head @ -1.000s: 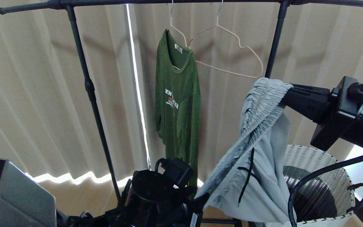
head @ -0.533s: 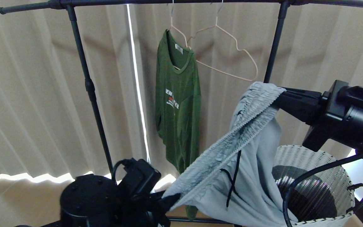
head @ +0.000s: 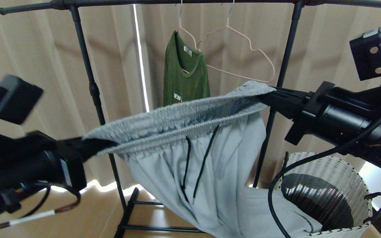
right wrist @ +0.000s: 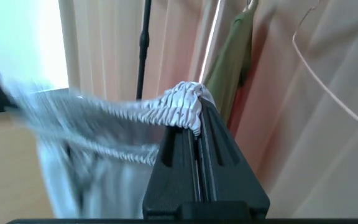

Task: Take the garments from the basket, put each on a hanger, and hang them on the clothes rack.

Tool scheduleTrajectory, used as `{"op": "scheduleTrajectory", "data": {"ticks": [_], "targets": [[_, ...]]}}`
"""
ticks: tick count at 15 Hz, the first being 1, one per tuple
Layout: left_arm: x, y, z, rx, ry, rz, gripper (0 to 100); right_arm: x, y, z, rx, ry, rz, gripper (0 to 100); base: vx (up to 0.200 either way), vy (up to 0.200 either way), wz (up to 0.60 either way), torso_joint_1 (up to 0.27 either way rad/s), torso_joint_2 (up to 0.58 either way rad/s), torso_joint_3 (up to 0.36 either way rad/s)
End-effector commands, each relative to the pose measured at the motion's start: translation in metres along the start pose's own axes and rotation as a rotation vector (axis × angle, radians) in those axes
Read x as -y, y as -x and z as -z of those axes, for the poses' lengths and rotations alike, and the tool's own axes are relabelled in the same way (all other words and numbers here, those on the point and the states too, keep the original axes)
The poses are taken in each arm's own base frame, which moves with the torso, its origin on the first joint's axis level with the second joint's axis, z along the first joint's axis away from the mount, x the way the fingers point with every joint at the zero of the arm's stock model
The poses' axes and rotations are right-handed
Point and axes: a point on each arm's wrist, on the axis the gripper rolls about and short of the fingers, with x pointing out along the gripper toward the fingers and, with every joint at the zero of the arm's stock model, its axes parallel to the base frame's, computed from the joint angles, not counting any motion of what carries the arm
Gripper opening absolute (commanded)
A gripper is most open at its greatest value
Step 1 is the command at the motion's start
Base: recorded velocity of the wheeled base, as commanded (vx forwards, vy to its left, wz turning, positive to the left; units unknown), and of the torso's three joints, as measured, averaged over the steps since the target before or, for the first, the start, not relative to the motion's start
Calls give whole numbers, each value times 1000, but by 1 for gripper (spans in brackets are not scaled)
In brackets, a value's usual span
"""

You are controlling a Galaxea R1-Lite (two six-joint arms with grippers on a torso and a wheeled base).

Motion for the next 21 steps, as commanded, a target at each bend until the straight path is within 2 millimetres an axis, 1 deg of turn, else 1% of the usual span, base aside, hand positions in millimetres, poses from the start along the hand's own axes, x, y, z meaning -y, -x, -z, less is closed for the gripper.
{"op": "scheduleTrajectory", "data": {"ticks": [1, 2, 4, 6, 7, 9, 10, 11, 12, 13, 14, 16, 17, 18, 19, 20, 21], "targets": [[-23, 34, -45, 178, 23, -145, 0, -1, -15, 2, 16, 3, -8, 0, 0, 0, 0, 0, 0, 0], [-27, 36, -52, 191, 25, -170, 0, 0, -16, -5, 48, 7, -9, 0, 0, 0, 0, 0, 0, 0], [-27, 39, -65, 234, 25, -176, 0, 0, -16, -17, 93, 13, -3, 0, 0, 0, 0, 0, 0, 0], [-27, 40, -75, 256, 16, -173, 0, 2, -14, -26, 125, 19, 8, 0, 0, 0, 0, 0, 0, 0], [-27, 39, -77, 257, 7, -173, 0, 2, -13, -27, 126, 21, 9, 0, 0, 0, 0, 0, 0, 0], [-23, 26, -69, 206, -10, -144, 0, 13, -10, -21, 96, 35, 54, 0, 0, 0, 0, 0, 0, 0], [-19, 21, -64, 185, -13, -116, 0, 19, -8, -14, 70, 51, 81, 0, 0, 0, 0, 0, 0, 0], [-11, 12, -62, 164, -8, -72, 0, 30, -5, -2, 27, 84, 124, 0, 0, 0, 0, 0, 0, 0], [-8, 3, -62, 152, -4, -53, 0, 36, -1, 7, -4, 106, 150, 0, 0, 0, 0, 0, 0, 0], [-6, -11, -68, 157, -4, -51, 0, 38, 1, 14, -30, 102, 155, 0, 0, 0, 0, 0, 0, 0], [-6, -21, -76, 169, -3, -56, 0, 38, 2, 16, -37, 99, 157, 0, 0, 0, 0, 0, 0, 0], [-5, -40, -87, 172, -2, -76, 0, 44, 1, 10, -14, 94, 177, 0, 0, 0, 0, 0, 0, 0], [-5, -56, -83, 139, -7, -88, 0, 49, -2, 4, 8, 99, 195, 0, 0, 0, 0, 0, 0, 0], [-5, -59, -80, 127, -7, -93, 0, 51, -2, 2, 15, 97, 201, 0, 0, 0, 0, 0, 0, 0], [-5, -60, -67, 90, 18, -103, 0, 58, -4, 0, 54, 89, 224, 0, 0, 0, 0, 0, 0, 0], [-5, -57, -63, 84, 48, -100, 0, 60, -6, -2, 105, 89, 229, 0, 0, 0, 0, 0, 0, 0], [-5, -51, -64, 97, 64, -99, 0, 63, -9, -2, 140, 91, 237, 0, 0, 0, 0, 0, 0, 0]]}}
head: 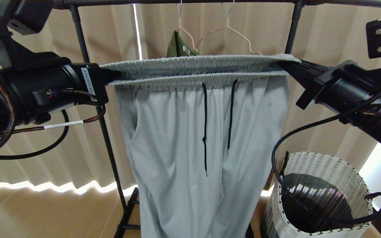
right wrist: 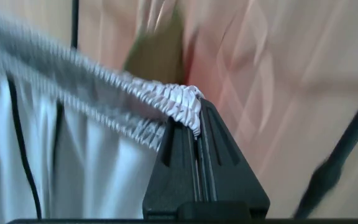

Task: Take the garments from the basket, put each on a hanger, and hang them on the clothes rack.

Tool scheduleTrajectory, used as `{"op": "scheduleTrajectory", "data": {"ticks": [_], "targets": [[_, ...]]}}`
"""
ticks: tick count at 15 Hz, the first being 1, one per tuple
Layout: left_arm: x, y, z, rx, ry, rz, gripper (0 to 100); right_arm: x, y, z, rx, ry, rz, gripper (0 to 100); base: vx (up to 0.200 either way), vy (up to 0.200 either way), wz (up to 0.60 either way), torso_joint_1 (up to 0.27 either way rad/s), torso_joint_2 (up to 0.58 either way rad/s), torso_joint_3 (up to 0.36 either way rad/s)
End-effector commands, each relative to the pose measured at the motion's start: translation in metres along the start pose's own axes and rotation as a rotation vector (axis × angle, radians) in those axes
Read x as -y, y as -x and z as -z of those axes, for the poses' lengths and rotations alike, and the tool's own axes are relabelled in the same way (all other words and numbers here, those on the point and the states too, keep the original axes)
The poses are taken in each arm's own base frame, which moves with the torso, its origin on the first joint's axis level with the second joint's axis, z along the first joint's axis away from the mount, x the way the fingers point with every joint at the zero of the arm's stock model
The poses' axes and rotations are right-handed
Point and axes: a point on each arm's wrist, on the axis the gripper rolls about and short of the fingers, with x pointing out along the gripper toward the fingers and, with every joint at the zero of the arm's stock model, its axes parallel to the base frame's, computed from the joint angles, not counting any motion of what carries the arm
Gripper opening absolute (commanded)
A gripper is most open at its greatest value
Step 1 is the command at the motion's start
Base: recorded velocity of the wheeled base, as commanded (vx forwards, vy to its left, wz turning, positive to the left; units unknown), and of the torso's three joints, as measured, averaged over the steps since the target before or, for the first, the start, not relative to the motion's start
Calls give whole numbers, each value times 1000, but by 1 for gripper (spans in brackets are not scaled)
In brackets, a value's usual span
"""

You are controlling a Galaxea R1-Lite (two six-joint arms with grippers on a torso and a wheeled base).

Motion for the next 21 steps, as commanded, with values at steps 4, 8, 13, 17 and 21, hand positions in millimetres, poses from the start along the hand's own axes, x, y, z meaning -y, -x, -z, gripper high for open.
{"op": "scheduleTrajectory", "data": {"ticks": [4, 8, 13, 17, 21], "targets": [[11, 14, 1, -6, -7, 59, 0, 8, -6, 11, -7, 2, 28, 0, 0, 0, 0, 0, 0, 0], [19, -3, -6, 23, -84, 77, 0, 14, 24, -5, -93, 13, 60, 0, 0, 0, 0, 0, 0, 0], [28, -42, 8, 54, -117, 71, 0, -9, 81, -34, -247, -35, -78, 0, 0, 0, 0, 0, 0, 0], [30, -49, 10, 68, -114, 71, 0, -18, 99, -33, -233, -59, -246, 0, 0, 0, 0, 0, 0, 0], [29, -47, 13, 59, -116, 71, 0, -14, 94, -28, -256, -47, -223, 0, 0, 0, 0, 0, 0, 0]]}}
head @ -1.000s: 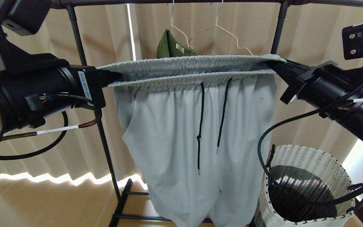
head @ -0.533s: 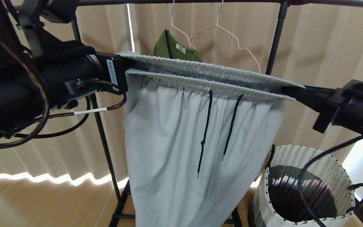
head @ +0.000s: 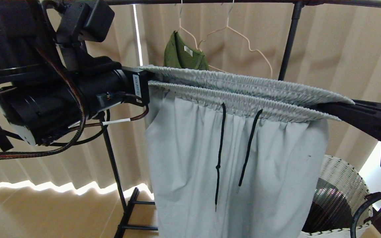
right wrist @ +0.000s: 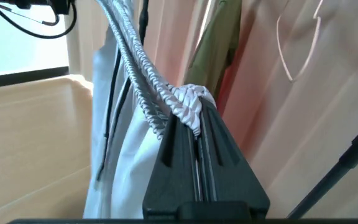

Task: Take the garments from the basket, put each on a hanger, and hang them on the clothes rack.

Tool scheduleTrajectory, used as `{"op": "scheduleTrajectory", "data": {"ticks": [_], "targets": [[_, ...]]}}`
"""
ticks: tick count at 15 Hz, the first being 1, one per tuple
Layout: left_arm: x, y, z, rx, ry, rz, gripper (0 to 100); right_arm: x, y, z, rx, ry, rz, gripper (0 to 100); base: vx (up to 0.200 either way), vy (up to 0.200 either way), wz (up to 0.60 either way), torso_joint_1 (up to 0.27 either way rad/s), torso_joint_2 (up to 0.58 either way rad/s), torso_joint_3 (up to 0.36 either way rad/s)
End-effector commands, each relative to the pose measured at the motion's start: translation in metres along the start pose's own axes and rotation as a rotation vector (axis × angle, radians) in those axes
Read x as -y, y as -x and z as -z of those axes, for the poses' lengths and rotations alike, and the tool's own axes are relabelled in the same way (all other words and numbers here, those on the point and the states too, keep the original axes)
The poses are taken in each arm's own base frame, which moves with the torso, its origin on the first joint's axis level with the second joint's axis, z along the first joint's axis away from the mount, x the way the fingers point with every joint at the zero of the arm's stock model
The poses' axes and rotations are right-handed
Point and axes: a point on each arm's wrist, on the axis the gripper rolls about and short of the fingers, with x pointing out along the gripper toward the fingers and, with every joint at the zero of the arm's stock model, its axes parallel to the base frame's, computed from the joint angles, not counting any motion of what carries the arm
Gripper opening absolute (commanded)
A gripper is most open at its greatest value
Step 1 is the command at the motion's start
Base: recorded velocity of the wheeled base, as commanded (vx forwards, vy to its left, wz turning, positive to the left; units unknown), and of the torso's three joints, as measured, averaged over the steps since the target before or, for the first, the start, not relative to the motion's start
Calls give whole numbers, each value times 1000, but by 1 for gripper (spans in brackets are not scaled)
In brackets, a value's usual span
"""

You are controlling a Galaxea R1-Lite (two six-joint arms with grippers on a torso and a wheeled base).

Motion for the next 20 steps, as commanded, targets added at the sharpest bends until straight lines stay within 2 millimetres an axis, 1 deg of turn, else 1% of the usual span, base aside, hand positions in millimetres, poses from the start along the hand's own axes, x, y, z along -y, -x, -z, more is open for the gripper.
{"op": "scheduleTrajectory", "data": {"ticks": [1, 2, 4, 6, 8, 10, 12, 13, 14, 16, 20], "targets": [[0, 2, 3, -11, -2, 0, 0, 8, -3, 3, -17, 23, 40, 0, 0, 0, 0, 0, 0, 0], [-1, 8, 2, -14, -2, 2, 0, 15, -7, 6, -36, 54, 70, 0, 0, 0, 0, 0, 0, 0], [-3, 19, 3, -37, -4, 10, 0, 21, -12, 8, -34, 85, 87, 0, 0, 0, 0, 0, 0, 0], [-4, 35, 1, -84, -5, 37, 0, 29, -30, 11, -16, 93, 123, 0, 0, 0, 0, 0, 0, 0], [-5, 55, 1, -123, 1, 138, 0, 40, -52, 15, 3, 99, 193, 0, 0, 0, 0, 0, 0, 0], [-6, 77, -3, -147, 5, 232, 0, 48, -71, 16, 35, 83, 201, 0, 0, 0, 0, 0, 0, 0], [-3, 99, -7, -154, 12, 347, 0, 56, -88, 9, 87, 33, 201, 0, 0, 0, 0, 0, 0, 0], [-3, 100, -8, -155, 12, 355, 0, 57, -90, 8, 93, 32, 201, 0, 0, 0, 0, 0, 0, 0], [3, 112, -8, -155, 17, 417, 0, 61, -100, 6, 118, 13, 201, 0, 0, 0, 0, 0, 0, 0], [8, 118, -4, -161, 23, 452, 0, 62, -102, 7, 124, 13, 198, 0, 0, 0, 0, 0, 0, 0], [8, 115, -5, -150, 20, 441, 0, 60, -98, 3, 137, 19, 205, 0, 0, 0, 0, 0, 0, 0]]}}
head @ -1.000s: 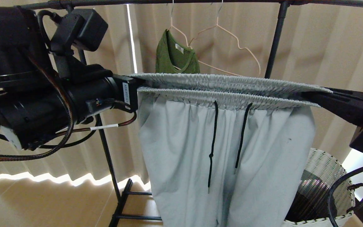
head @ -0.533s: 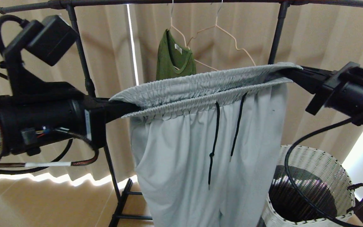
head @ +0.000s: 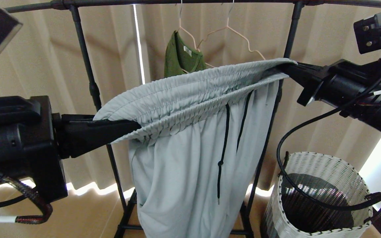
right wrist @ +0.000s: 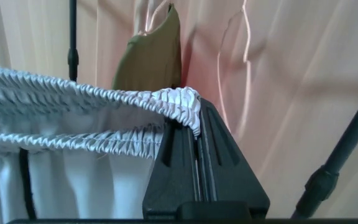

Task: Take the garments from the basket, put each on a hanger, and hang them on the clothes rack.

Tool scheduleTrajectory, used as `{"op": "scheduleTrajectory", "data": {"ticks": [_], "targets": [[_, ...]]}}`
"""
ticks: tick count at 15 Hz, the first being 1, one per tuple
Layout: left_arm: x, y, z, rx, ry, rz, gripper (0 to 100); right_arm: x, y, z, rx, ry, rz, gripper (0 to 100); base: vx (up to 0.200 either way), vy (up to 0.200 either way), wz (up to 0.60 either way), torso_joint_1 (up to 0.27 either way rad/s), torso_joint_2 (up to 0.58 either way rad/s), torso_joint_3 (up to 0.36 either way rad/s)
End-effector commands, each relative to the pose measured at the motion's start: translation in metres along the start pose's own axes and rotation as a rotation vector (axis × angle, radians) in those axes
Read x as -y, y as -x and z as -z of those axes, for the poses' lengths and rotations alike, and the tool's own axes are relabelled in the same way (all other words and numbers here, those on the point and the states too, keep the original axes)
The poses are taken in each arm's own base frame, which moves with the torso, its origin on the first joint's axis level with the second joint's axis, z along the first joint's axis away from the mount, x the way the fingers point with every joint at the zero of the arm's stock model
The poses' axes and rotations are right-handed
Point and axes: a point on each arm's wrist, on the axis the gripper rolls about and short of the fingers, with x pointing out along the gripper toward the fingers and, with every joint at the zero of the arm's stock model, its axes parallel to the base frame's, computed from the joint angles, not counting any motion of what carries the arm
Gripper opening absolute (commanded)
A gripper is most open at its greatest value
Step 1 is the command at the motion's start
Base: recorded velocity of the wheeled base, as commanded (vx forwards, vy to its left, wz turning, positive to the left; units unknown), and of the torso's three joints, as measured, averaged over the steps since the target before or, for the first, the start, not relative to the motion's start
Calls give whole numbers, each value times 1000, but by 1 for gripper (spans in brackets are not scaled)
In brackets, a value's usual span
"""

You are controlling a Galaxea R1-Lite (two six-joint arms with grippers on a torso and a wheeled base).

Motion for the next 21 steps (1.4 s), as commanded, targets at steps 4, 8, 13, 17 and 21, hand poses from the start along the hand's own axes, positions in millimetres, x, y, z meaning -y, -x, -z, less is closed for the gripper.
{"op": "scheduleTrajectory", "data": {"ticks": [4, 8, 13, 17, 21], "targets": [[-26, -27, -9, 67, -4, -225, 0, -1, 14, -20, 17, 11, 8, 0, 0, 0, 0, 0, 0, 0], [-33, -43, -8, 101, -4, -315, 0, -6, 34, -20, -44, -4, 2, 0, 0, 0, 0, 0, 0, 0], [-33, -40, -20, 155, -11, -317, 0, -9, 41, -14, -65, -9, -9, 0, 0, 0, 0, 0, 0, 0], [-33, -41, -14, 133, -10, -315, 0, -10, 42, -11, -75, -11, -8, 0, 0, 0, 0, 0, 0, 0], [-33, -40, -12, 127, -10, -316, 0, -10, 43, -8, -86, -14, -7, 0, 0, 0, 0, 0, 0, 0]]}}
